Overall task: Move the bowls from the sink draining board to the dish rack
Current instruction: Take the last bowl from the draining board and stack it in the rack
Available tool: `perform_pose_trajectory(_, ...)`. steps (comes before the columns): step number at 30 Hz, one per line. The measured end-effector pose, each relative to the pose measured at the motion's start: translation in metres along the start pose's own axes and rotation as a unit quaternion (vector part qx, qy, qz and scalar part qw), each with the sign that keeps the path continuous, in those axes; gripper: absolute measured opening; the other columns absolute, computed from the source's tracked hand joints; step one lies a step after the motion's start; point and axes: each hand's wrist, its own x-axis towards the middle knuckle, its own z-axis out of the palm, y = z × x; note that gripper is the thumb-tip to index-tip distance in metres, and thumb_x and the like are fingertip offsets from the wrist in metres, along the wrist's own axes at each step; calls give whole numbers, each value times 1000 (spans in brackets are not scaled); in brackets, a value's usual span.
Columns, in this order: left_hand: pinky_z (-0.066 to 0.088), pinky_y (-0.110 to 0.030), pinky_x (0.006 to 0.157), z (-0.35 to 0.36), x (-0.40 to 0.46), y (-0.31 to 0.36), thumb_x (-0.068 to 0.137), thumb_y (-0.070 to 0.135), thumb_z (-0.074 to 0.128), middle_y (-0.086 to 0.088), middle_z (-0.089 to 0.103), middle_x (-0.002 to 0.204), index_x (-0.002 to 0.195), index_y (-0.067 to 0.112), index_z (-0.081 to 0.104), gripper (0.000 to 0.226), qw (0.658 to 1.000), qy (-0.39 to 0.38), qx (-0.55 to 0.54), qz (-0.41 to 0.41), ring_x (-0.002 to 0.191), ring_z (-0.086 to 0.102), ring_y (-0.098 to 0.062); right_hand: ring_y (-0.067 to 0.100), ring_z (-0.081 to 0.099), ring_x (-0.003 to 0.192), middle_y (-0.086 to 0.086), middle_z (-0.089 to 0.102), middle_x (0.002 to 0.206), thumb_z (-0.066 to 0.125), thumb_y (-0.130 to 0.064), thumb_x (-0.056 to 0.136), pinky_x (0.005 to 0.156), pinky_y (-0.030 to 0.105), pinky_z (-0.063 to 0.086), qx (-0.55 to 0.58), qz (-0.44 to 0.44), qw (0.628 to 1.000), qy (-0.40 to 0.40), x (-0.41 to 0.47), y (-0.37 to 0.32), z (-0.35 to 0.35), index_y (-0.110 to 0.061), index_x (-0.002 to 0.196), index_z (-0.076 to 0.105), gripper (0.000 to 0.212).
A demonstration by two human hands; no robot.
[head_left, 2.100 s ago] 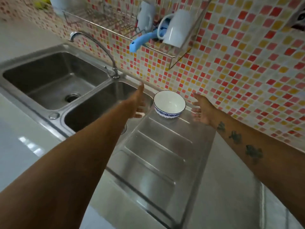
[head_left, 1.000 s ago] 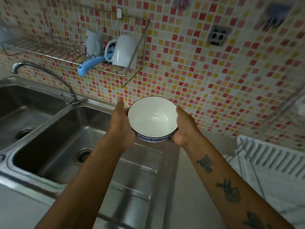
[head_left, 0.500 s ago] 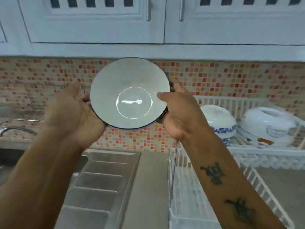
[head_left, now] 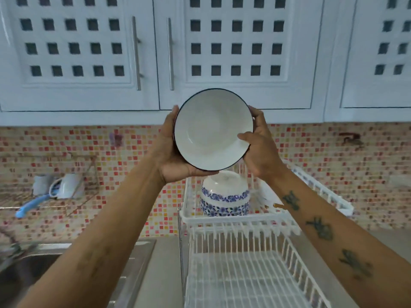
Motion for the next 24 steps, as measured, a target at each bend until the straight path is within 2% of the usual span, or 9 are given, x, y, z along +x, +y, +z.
perform_pose_trajectory(3,45,-57,101,14,20,-11,77,76,49,-16,63,131,128,20,62,77,997,72,-1,36,119,57,-41,26,53,107,0,58,113,38,-11,93,95,49,44,-80,89,992,-30,14,-7,-29,-29,118,53,33)
perform_pose_trajectory(5,53,-48,91,12,34,-19,84,70,46,-13,69,118,121,23,64,63,986,129,57,95,106,63,-36,23,53,101,4,60,107,38,-37,92,94,41,41,-92,143,984,-62,18,-12,-44,-23,115,59,35)
perform_pose_trajectory(9,56,-35,78,10,55,-41,72,61,67,-8,73,111,122,24,66,62,929,189,226,222,99,68,-30,15,54,90,4,61,95,12,-72,88,95,31,36,-155,204,963,-81,25,-7,-61,-13,118,63,83)
perform_pose_trajectory(12,59,-24,77,-5,65,-60,60,46,82,-4,72,111,124,17,60,74,860,214,340,314,99,72,-20,15,50,89,11,57,100,23,-88,70,87,31,38,-147,255,950,-101,33,11,-70,-2,126,56,108)
perform_pose_trajectory(14,59,-34,88,-17,70,-69,51,52,88,-2,65,122,130,21,50,93,820,228,418,317,109,67,-16,22,56,116,11,60,127,30,-84,74,106,40,40,-137,287,943,-93,34,22,-74,-16,138,50,96)
perform_pose_trajectory(16,55,-41,97,-26,75,-78,48,58,89,1,59,128,130,29,47,97,795,228,473,303,116,62,-15,28,52,126,6,56,137,37,-76,81,111,49,37,-173,309,933,-65,30,35,-75,-22,140,48,81)
perform_pose_trajectory(20,50,-44,103,-37,83,-95,43,66,86,3,50,133,132,36,43,104,773,258,508,279,123,55,-17,22,60,108,1,65,124,54,-64,79,97,42,46,-216,299,930,4,24,59,-76,-25,122,60,59)
perform_pose_trajectory(22,50,-41,104,-41,86,-101,43,58,90,3,50,131,128,39,44,98,779,244,508,275,122,55,-14,20,64,99,5,69,117,56,-56,80,84,34,50,-200,303,932,18,23,68,-76,-21,115,65,50)
perform_pose_trajectory(24,52,-37,102,-45,87,-104,44,52,91,5,52,127,124,41,44,94,787,236,511,255,117,57,-11,24,66,100,8,70,116,57,-56,76,85,36,51,-193,321,927,29,21,76,-77,-21,115,65,53)
